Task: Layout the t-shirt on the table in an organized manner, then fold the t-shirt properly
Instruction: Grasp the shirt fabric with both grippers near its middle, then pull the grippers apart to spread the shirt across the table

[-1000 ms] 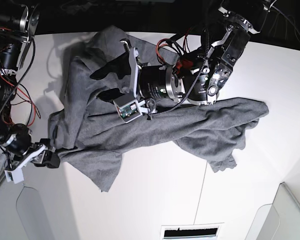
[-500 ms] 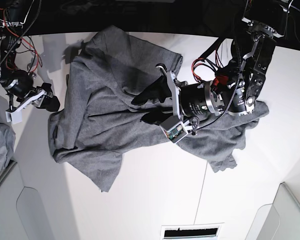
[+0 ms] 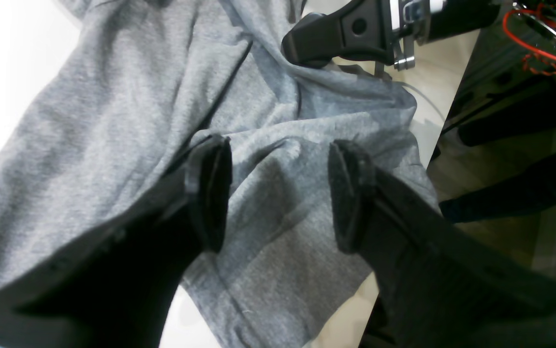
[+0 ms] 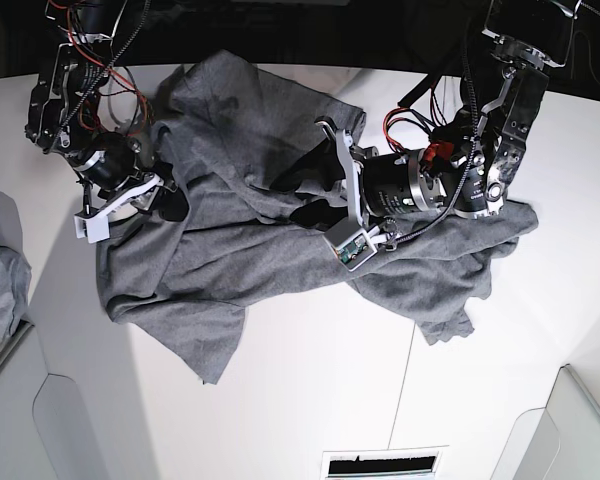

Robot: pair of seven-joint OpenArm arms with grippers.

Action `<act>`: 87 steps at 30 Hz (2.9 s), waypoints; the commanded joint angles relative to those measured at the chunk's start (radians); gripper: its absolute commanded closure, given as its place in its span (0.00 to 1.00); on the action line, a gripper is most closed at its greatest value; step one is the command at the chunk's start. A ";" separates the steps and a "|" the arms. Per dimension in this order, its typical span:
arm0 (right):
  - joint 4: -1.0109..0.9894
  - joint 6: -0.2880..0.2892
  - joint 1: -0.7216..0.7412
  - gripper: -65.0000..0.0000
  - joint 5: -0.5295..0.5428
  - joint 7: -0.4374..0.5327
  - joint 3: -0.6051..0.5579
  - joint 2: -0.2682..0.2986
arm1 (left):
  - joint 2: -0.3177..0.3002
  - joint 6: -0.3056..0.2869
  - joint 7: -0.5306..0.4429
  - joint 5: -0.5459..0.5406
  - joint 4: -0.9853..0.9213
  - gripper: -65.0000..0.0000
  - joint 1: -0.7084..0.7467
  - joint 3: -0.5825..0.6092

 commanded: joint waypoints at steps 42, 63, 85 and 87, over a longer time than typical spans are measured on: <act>0.088 0.018 0.089 1.00 -0.214 0.169 -0.087 0.114 | -0.026 0.019 -0.122 0.089 -0.194 0.48 -0.137 -0.005; -0.329 0.018 0.296 1.00 -0.321 0.184 -0.212 0.208 | -0.086 0.106 -0.192 0.255 -0.740 0.48 -0.374 -0.005; -0.021 0.039 0.266 1.00 0.090 -0.063 -0.208 0.171 | -0.220 -0.001 0.058 -0.156 -0.309 0.48 -0.327 -0.005; -0.011 0.038 0.243 1.00 0.089 -0.060 -0.208 0.137 | -0.246 -0.006 0.058 -0.155 -0.301 0.48 -0.292 -0.005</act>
